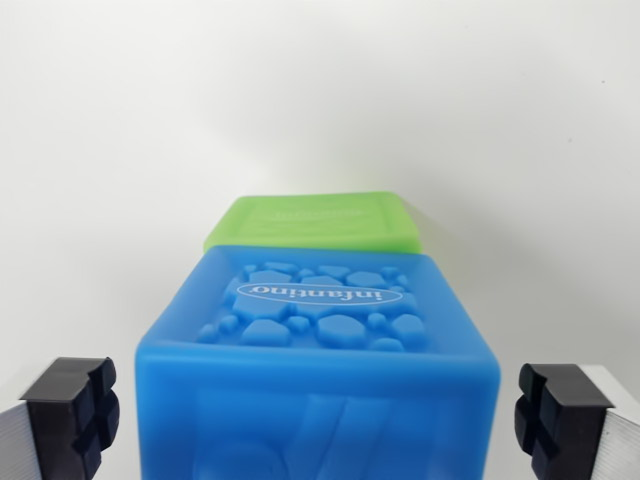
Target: Stack cube
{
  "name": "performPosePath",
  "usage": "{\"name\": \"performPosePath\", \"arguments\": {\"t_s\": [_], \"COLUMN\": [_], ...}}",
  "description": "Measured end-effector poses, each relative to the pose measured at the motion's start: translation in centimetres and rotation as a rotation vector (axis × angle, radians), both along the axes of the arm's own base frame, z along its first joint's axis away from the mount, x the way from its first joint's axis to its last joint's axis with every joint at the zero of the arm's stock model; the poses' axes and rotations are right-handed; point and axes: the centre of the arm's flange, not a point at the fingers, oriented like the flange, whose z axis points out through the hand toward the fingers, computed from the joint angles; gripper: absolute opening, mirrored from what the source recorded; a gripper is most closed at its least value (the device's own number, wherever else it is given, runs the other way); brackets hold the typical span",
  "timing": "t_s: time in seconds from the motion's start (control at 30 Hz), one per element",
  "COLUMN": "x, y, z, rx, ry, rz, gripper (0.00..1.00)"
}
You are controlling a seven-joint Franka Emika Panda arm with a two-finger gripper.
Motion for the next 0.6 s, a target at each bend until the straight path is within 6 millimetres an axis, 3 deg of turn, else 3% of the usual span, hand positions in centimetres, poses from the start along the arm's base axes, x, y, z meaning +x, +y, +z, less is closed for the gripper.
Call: {"name": "performPosePath", "arguments": {"t_s": [0.6], "x": [0.0], "y": [0.1], "z": [4.6], "rx": [0.002], "ry": [-0.004], "rz": [0.003], "gripper": [1.00]}}
